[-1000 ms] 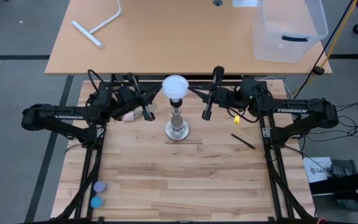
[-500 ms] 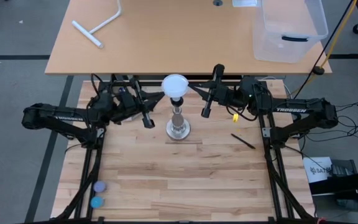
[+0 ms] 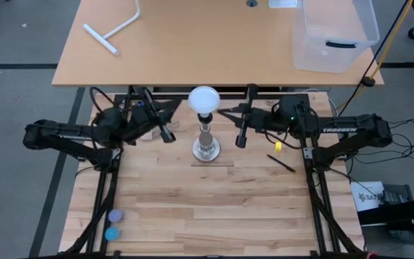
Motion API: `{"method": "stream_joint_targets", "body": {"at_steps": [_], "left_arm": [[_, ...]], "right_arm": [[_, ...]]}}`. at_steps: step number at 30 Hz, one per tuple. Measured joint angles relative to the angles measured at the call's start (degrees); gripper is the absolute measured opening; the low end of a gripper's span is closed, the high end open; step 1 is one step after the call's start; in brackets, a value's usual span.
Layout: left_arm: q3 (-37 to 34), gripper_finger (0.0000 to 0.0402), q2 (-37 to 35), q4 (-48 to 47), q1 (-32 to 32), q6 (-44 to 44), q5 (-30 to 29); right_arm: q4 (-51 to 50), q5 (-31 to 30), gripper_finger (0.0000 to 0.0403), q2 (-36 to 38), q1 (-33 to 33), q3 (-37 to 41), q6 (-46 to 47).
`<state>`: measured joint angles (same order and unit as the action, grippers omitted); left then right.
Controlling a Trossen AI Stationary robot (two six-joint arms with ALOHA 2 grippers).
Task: Screw lightbulb
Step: Remove the lightbulb from the lamp
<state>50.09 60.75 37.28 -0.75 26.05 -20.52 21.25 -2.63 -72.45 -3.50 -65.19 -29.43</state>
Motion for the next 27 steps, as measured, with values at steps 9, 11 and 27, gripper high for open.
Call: {"method": "stream_joint_targets", "body": {"at_steps": [9,11,27], "left_arm": [[-0.02,0.0025,2.5,-0.97,5.92,-7.38,6.18],[-0.02,0.0025,2.88,-0.71,5.98,-7.62,6.55],[-0.02,0.0025,3.06,-3.32,3.43,-9.2,12.75]], "right_arm": [[1.17,-0.82,0.0,-2.44,0.08,-0.02,-0.32],[1.37,-0.84,0.0,-2.44,0.09,-0.02,-0.29],[0.35,-8.02,0.0,-2.42,0.08,-0.07,-0.37]]}}
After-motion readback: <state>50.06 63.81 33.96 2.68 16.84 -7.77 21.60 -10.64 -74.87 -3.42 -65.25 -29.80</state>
